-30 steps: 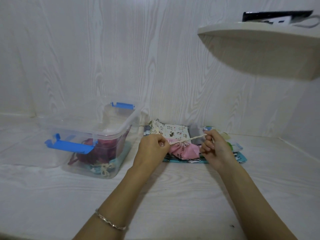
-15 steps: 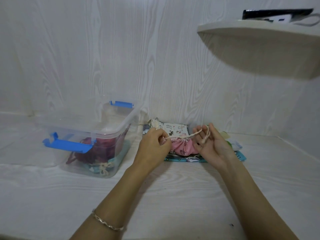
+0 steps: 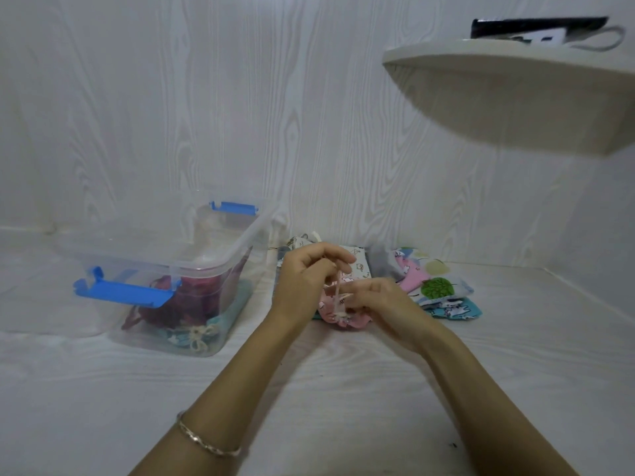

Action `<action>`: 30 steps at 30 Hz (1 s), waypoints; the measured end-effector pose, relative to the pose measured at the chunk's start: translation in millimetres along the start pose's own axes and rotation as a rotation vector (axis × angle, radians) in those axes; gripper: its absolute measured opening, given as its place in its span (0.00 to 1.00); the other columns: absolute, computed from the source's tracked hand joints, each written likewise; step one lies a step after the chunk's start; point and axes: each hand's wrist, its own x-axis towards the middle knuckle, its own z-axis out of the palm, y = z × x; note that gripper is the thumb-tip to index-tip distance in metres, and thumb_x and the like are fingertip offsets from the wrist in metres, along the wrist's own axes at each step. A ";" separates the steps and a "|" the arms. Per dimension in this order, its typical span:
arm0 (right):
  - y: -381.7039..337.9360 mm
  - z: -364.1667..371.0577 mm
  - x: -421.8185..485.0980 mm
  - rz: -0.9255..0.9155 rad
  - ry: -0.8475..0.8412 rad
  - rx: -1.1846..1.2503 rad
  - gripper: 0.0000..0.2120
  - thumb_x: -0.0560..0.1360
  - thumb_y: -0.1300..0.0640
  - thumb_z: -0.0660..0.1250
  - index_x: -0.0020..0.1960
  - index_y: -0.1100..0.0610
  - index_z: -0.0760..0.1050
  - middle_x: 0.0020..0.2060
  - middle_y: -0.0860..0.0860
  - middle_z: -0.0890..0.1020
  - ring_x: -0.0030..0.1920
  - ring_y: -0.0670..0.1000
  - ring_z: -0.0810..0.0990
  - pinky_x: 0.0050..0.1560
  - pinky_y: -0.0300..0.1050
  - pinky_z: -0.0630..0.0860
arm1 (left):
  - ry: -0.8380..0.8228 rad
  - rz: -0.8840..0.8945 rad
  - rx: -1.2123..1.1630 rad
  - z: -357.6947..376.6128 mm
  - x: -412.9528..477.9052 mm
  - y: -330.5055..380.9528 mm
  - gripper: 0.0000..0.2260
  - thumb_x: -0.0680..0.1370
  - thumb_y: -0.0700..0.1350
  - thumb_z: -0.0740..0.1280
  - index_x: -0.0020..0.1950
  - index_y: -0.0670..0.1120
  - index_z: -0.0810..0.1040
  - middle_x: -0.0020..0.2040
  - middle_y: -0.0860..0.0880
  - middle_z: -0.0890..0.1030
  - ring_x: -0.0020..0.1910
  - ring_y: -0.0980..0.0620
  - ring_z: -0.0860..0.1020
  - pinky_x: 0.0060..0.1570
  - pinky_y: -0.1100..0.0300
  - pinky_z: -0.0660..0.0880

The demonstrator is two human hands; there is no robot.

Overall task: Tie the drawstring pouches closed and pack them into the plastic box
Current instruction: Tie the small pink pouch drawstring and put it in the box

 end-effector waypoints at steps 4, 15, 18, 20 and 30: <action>1.7 0.8 1.7 -0.022 0.054 0.011 0.16 0.76 0.57 0.68 0.48 0.72 0.79 0.42 0.66 0.82 0.41 0.57 0.79 0.42 0.45 0.76 | -0.075 -0.162 0.024 4.4 6.8 -6.5 0.24 0.75 0.29 0.61 0.66 0.50 0.75 0.53 0.49 0.81 0.40 0.51 0.77 0.41 0.59 0.76; -2.1 -1.8 3.4 -0.049 0.158 0.144 0.10 0.79 0.58 0.63 0.49 0.61 0.82 0.29 0.52 0.73 0.30 0.48 0.74 0.30 0.41 0.74 | -0.168 -0.236 0.216 -7.5 -0.7 -27.9 0.09 0.76 0.40 0.69 0.56 0.44 0.79 0.41 0.45 0.80 0.36 0.54 0.77 0.40 0.57 0.76; -4.3 -0.8 1.1 -0.069 0.174 0.088 0.10 0.79 0.58 0.64 0.47 0.58 0.83 0.28 0.51 0.74 0.30 0.46 0.74 0.29 0.39 0.74 | -0.209 -0.220 0.202 -9.8 -2.3 -29.6 0.07 0.76 0.38 0.70 0.53 0.42 0.83 0.36 0.43 0.79 0.35 0.51 0.76 0.41 0.55 0.75; -6.4 1.0 -0.4 -0.078 0.192 0.092 0.09 0.79 0.60 0.64 0.49 0.61 0.82 0.28 0.51 0.73 0.28 0.45 0.74 0.27 0.36 0.74 | -0.262 -0.209 0.219 -11.9 -3.0 -27.8 0.05 0.77 0.42 0.69 0.49 0.45 0.85 0.37 0.41 0.81 0.37 0.51 0.76 0.42 0.55 0.74; -6.6 3.4 -0.4 -0.073 0.226 0.073 0.10 0.79 0.59 0.65 0.52 0.64 0.81 0.32 0.51 0.83 0.33 0.48 0.82 0.31 0.37 0.77 | -0.180 -0.109 0.372 -14.1 -2.2 -31.5 0.03 0.71 0.43 0.76 0.41 0.44 0.84 0.36 0.44 0.83 0.33 0.55 0.78 0.37 0.57 0.75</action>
